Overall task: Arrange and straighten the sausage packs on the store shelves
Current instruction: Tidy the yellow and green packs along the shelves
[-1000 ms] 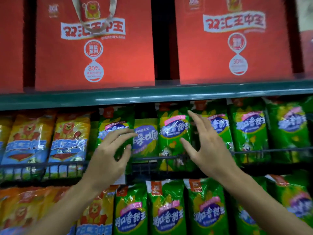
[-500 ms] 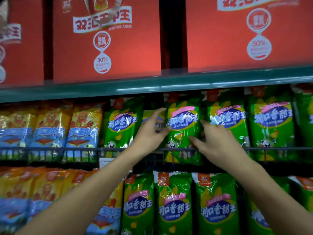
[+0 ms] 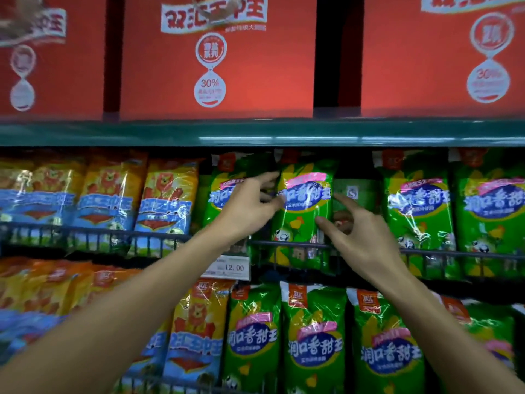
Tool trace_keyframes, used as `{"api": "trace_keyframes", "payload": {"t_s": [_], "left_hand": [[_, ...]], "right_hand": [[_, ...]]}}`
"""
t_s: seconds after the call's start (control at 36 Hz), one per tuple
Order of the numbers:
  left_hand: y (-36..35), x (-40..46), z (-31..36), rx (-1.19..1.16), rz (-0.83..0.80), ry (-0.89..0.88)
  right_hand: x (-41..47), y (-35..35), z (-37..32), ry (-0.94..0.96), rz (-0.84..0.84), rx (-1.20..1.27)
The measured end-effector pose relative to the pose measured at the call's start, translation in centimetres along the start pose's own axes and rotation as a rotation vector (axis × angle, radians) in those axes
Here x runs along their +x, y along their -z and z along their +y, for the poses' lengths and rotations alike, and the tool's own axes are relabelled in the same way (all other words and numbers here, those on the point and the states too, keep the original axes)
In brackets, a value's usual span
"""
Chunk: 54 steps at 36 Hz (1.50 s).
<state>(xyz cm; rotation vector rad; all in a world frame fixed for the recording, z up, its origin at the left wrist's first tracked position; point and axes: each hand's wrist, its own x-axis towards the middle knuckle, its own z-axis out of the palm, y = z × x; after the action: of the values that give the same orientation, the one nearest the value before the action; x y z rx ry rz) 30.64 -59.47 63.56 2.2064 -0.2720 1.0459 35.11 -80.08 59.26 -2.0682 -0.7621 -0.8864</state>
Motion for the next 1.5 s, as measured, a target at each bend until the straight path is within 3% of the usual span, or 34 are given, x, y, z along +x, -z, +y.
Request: {"api": "trace_keyframes", "payload": {"t_s": [0.19, 0.44, 0.67, 0.92, 1.03, 1.11, 1.19, 1.33, 1.5], "left_hand": [[0.6, -1.7, -0.8, 0.164, -0.078, -0.116], [1.1, -1.3, -1.1, 0.15, -0.007, -0.223], [1.9, -2.2, -3.3, 0.525, -0.054, -0.429], [1.4, -2.9, -4.5, 0.548, -0.081, -0.428], [1.1, -2.9, -4.3, 0.55, -0.082, -0.419], [1.3, -2.8, -4.3, 0.551, -0.108, -0.408], [1.1, -2.5, -4.4, 0.588, -0.124, -0.396], [0.7, -2.1, -4.5, 0.617, -0.118, -0.381], [0.8, -2.6, -4.3, 0.641, -0.11, -0.455]], "right_hand": [[0.5, -0.2, -0.2, -0.034, -0.267, -0.227], [1.2, -0.4, -0.8, -0.047, -0.282, -0.106], [0.0, -0.7, -1.2, -0.02, -0.213, -0.295], [-0.2, -0.9, -0.8, 0.039, -0.173, -0.442], [-0.5, -1.5, -0.6, 0.028, -0.055, -0.438], [-0.6, -1.9, -0.5, 0.218, 0.066, -0.384], [-0.2, -2.0, -0.3, 0.31, 0.024, -0.366], [-0.1, -1.8, -0.7, 0.292, -0.098, -0.504], [0.1, -2.3, -0.6, 0.253, -0.064, -0.487]]}}
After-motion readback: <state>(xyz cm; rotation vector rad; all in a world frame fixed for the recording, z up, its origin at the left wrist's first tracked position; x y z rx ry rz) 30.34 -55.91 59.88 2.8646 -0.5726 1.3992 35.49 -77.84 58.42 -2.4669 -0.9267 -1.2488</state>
